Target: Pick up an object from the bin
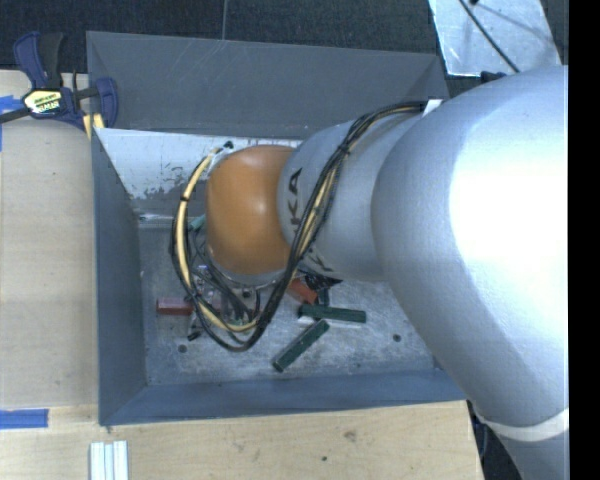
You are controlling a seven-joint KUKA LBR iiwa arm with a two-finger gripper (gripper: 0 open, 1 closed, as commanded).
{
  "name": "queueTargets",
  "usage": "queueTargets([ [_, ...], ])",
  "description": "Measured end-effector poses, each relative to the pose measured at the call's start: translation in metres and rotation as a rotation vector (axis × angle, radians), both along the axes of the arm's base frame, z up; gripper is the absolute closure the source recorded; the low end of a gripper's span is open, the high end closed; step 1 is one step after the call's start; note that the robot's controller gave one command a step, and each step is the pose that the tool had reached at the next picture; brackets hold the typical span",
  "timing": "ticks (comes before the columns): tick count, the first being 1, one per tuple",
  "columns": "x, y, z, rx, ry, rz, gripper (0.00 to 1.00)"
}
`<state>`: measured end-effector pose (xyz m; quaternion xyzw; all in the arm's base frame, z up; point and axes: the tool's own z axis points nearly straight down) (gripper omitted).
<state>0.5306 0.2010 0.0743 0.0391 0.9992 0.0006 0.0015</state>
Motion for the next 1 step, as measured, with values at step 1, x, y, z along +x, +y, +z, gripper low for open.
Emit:
queueTargets([
  [1, 0.0197, -0.0092, 0.138, 0.002, -0.008, 0.014, 1.0],
])
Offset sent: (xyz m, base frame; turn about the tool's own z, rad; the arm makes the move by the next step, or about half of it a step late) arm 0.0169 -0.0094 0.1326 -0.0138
